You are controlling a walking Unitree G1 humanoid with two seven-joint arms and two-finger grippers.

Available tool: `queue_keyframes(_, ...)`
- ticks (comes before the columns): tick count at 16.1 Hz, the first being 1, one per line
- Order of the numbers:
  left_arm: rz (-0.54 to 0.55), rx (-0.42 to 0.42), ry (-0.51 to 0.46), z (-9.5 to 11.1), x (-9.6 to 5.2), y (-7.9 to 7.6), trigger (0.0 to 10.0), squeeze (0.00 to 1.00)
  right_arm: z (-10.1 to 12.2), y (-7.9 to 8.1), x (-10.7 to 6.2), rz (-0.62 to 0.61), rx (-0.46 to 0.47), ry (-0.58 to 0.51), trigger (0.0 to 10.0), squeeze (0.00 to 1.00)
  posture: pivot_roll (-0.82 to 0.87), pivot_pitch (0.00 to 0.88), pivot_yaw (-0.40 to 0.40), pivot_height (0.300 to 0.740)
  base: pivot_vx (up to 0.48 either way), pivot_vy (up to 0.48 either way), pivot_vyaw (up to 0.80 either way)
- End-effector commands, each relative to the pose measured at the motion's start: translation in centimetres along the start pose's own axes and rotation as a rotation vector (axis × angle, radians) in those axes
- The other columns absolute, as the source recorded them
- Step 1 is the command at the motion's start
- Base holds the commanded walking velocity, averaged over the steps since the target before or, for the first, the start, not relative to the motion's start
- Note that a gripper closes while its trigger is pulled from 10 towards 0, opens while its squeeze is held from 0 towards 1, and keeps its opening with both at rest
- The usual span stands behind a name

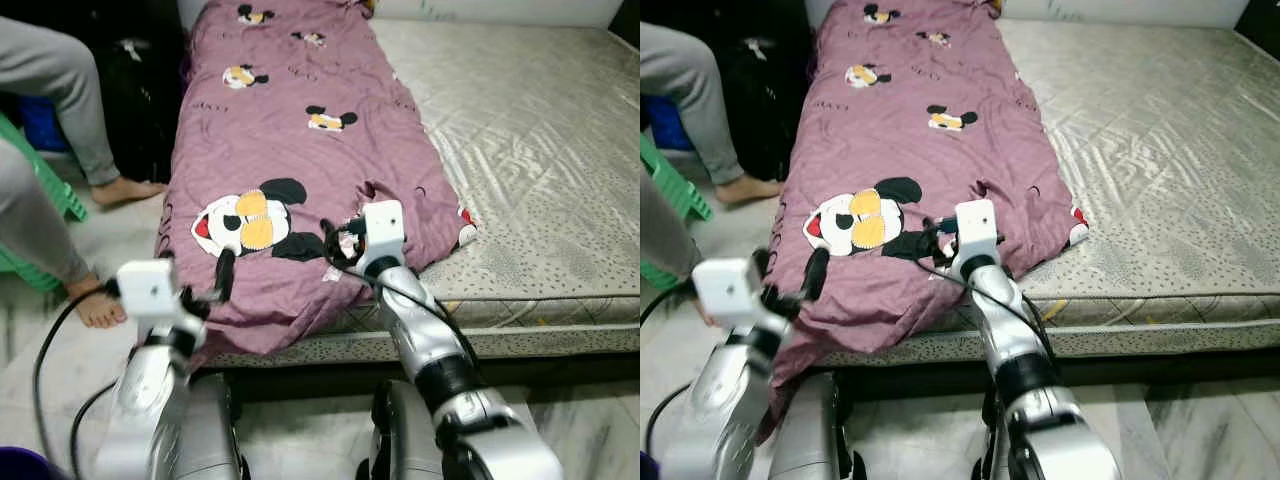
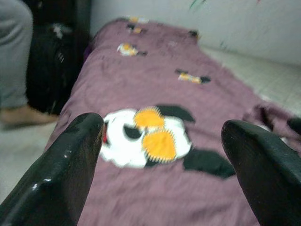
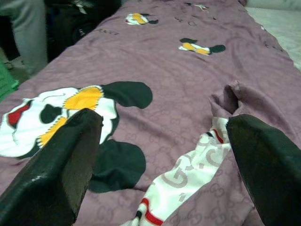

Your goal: Clean up the room

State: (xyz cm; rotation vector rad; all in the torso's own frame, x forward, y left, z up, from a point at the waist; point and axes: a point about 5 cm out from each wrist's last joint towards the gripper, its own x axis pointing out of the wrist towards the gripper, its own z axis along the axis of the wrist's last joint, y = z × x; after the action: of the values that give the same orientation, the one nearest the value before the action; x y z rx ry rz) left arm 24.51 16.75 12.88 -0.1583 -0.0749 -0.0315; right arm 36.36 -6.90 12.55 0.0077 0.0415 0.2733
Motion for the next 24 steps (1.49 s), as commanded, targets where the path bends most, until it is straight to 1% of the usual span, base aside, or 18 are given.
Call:
queue_keyframes(1,0.005,0.021,-0.002,0.6,-0.5,-0.1,10.0,0.0,0.1,0.0,0.6,-0.04,0.084,0.02,10.0,0.0,0.17,0.178,-0.062,0.548,0.0,0.0,0.0)
queue_keyframes(2,0.011,0.028,0.003,0.7,-0.9,-0.1,10.0,0.0,0.4,0.1,1.0,-0.06,0.114,0.032,10.0,0.0,0.18,0.186,-0.062,0.548,0.0,0.0,0.0)
queue_keyframes(3,0.022,0.035,0.012,1.0,-1.8,-0.1,10.0,0.0,1.0,0.5,1.6,-0.085,0.158,0.045,10.0,0.0,0.2,0.208,-0.064,0.548,0.0,0.0,0.0)
queue_keyframes(5,0.027,0.037,0.025,1.2,-2.4,-0.3,10.0,0.0,0.8,0.6,1.7,-0.119,0.151,0.074,10.0,0.0,0.2,0.231,-0.063,0.548,0.0,0.0,0.0)
queue_keyframes(6,0.025,0.036,0.039,1.1,-2.7,-0.4,10.0,0.0,0.7,0.4,1.8,-0.149,0.148,0.087,10.0,0.0,0.21,0.244,-0.062,0.548,0.0,0.0,0.0)
queue_keyframes(8,0.036,0.044,0.073,0.9,-3.7,-0.3,10.0,0.0,0.7,-1.3,1.7,-0.25,0.122,0.089,10.0,0.0,0.21,0.275,-0.054,0.548,0.0,0.0,0.0)
queue_keyframes(9,0.045,0.043,0.091,0.9,-4.2,-0.3,10.0,0.0,0.6,-2.4,1.6,-0.309,0.113,0.093,10.0,0.0,0.21,0.287,-0.052,0.548,0.0,0.0,0.0)
queue_keyframes(10,0.048,0.041,0.107,0.9,-4.8,-0.3,10.0,0.0,0.8,-3.6,1.4,-0.36,0.079,0.075,10.0,0.0,0.22,0.298,-0.05,0.548,0.0,0.0,0.0)
queue_keyframes(12,0.048,0.042,0.132,0.5,-5.1,-0.2,10.0,0.0,1.3,-4.7,1.3,-0.414,0.054,0.056,10.0,0.0,0.2,0.31,-0.044,0.548,0.0,0.0,0.0)
queue_keyframes(13,0.049,0.041,0.136,0.4,-5.1,-0.2,10.0,0.0,1.5,-5.0,1.4,-0.428,0.038,0.048,10.0,0.0,0.2,0.311,-0.044,0.548,0.0,0.0,0.0)
queue_keyframes(14,0.048,0.039,0.141,0.3,-5.0,-0.3,10.0,0.0,1.6,-5.1,1.4,-0.429,0.021,0.05,8.9,0.0,0.19,0.315,-0.042,0.548,0.0,0.0,0.0)
queue_keyframes(15,0.045,0.037,0.146,0.4,-4.8,-0.5,10.0,0.0,1.4,-5.2,1.4,-0.426,0.011,0.067,0.0,0.0,0.18,0.317,-0.042,0.548,0.0,0.0,0.0)
queue_keyframes(17,0.042,0.036,0.146,0.4,-4.7,-0.5,10.0,0.0,0.6,-5.2,1.1,-0.429,-0.011,0.089,0.0,0.0,0.18,0.318,-0.043,0.548,0.0,0.0,0.0)
queue_keyframes(18,0.043,0.038,0.145,0.4,-4.4,-0.3,10.0,0.0,-0.1,-5.5,0.7,-0.448,-0.008,0.115,0.0,0.0,0.18,0.313,-0.042,0.548,0.0,0.0,0.0)
queue_keyframes(21,0.045,0.044,0.139,0.5,-4.1,-0.2,10.0,0.0,-1.2,-6.5,0.0,-0.509,-0.001,0.156,0.0,0.0,0.19,0.297,-0.039,0.548,0.0,0.0,0.0)
queue_keyframes(22,0.042,0.047,0.135,0.5,-3.9,-0.2,10.0,0.0,-1.4,-7.1,-0.2,-0.537,0.005,0.17,0.0,0.0,0.19,0.29,-0.037,0.548,0.0,0.0,0.0)
queue_keyframes(23,0.04,0.049,0.129,0.6,-3.6,-0.1,10.0,0.0,-1.7,-8.1,-0.7,-0.59,0.018,0.179,0.0,0.0,0.18,0.282,-0.035,0.548,0.0,0.0,0.0)
queue_keyframes(24,0.039,0.051,0.124,0.7,-3.3,0.0,10.0,0.0,-1.9,-9.0,-1.1,-0.636,0.049,0.184,0.0,0.0,0.18,0.271,-0.031,0.548,0.0,0.0,0.0)
